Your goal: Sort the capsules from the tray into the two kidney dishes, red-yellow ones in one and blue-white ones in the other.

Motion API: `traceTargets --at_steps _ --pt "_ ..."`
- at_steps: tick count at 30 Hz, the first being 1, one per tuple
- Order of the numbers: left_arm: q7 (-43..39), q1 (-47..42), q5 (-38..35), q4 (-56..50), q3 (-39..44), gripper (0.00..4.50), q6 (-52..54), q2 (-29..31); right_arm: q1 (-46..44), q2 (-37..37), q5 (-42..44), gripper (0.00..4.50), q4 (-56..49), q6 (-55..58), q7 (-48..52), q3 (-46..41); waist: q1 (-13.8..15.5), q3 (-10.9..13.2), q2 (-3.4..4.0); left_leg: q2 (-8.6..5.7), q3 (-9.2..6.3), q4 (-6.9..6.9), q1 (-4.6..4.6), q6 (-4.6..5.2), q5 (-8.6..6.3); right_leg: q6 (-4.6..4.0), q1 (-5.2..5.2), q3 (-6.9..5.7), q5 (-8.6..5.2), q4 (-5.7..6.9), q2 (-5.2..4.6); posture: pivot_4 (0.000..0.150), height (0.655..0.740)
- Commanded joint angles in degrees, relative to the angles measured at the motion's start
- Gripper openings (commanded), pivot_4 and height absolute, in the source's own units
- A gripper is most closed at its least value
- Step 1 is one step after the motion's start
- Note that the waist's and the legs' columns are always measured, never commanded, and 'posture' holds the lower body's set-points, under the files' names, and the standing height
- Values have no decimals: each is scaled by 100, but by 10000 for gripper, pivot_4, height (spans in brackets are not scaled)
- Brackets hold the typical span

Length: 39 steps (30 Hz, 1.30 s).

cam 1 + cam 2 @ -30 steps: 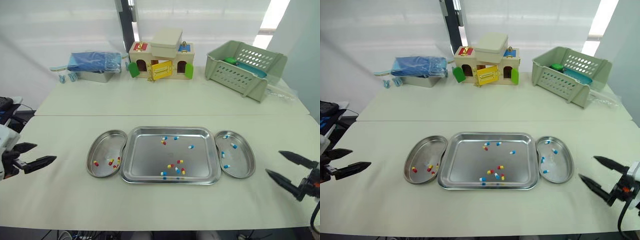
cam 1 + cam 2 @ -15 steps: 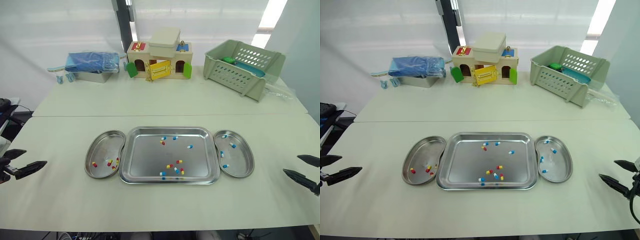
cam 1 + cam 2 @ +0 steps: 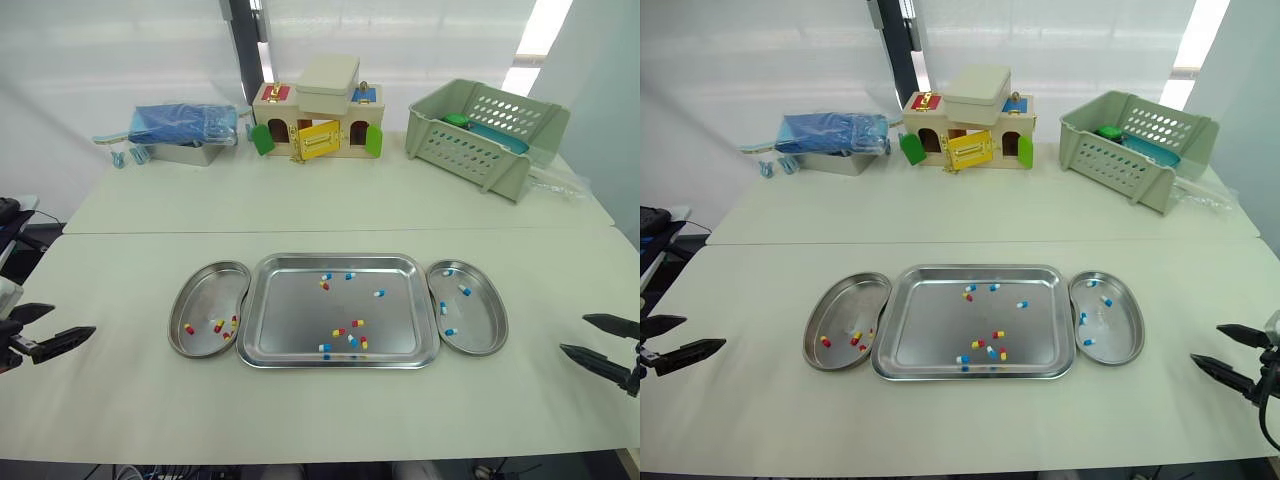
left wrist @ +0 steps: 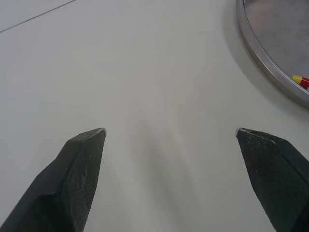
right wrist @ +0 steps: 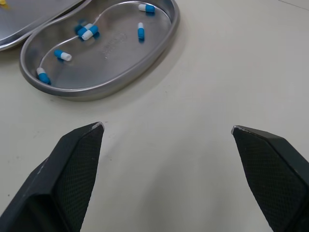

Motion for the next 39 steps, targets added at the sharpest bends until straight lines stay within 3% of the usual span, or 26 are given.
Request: traceTargets --at_steps 1,9,14,21,26,33,36,39 --pt "38 -29 -62 -175 34 44732 -20 -22 123 200 219 45000 -506 -43 50 -209 0 0 0 0 -1 0 0 0 0 0 0 -1 0 0 0 1500 7400" --pt "21 -116 -115 -373 -57 44732 35 -101 160 285 327 45000 -1015 292 6 -166 2 0 0 0 -1 0 0 0 0 0 1 -1 0 0 0 1500 7400" --pt "79 -153 -395 -1528 -390 44732 548 -341 570 901 631 45000 -2242 297 -132 73 46 0 -1 1 -8 0 -4 0 0 0 2 -7 0 -1 0 1500 7400" --pt "84 -655 -732 -2839 -1305 44732 1209 -412 1260 1430 514 45000 -3634 24 -152 862 89 -1 -2 0 -9 6 -1 -1 0 0 10 -7 0 0 -1 1500 7400" --pt "-159 -1685 -629 -3185 -2544 44732 1205 -505 1309 1467 390 45000 -3967 -47 -172 1331 97 -1 -2 0 -10 6 3 -1 1 0 13 -8 0 0 1 1500 7400" --pt "-268 -3349 -79 -2702 -4131 44732 1228 -1098 1433 1633 286 45000 -4331 -39 -661 1726 137 -1 -3 -2 -12 8 -2 -3 2 0 12 -11 0 -4 3 1500 7400" --pt "340 -3762 451 -2407 -4543 44732 1232 -1594 1574 1719 206 45000 -4397 -128 -831 1772 138 -1 -3 -3 -13 10 -1 -3 2 0 13 -12 0 -4 3 1500 7400" --pt "998 -3832 253 -2693 -4417 44732 1994 -2253 1811 1850 98 45000 -4431 -298 -945 1804 136 0 -5 -4 -16 12 -4 -3 2 0 12 -13 0 -5 3 1500 7400"
